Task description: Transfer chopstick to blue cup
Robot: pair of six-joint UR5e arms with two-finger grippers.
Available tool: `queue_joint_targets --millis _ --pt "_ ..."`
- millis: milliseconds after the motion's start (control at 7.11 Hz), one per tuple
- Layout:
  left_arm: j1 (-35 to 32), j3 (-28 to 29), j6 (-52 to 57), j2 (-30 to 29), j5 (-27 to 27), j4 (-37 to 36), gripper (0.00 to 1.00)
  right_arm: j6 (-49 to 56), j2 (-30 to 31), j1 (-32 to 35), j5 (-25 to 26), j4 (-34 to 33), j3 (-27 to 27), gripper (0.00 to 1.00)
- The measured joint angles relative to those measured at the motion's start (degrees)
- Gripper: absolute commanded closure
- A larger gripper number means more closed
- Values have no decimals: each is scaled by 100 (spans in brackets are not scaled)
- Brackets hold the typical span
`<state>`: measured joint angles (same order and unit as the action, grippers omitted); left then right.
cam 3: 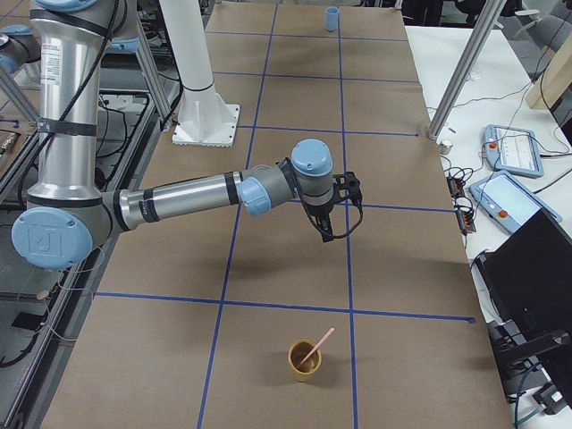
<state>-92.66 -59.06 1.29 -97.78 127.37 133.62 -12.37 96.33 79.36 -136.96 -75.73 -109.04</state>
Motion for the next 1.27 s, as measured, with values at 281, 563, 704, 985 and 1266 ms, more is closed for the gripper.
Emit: queue_joint_targets --millis 281,563,704,985,1266 --pt "403 19 -551 1 19 333 2 -2 14 -7 19 20 17 0" --pt "583 57 -721 98 9 488 15 -2 12 -8 40 23 15 0" --pt "602 82 -737 134 8 503 47 -2 7 -8 68 25 14 0" --pt "659 159 -737 140 2 511 100 -2 -5 -8 133 31 10 0" --pt "744 95 -727 139 34 508 100 -2 -15 -8 158 32 13 0"
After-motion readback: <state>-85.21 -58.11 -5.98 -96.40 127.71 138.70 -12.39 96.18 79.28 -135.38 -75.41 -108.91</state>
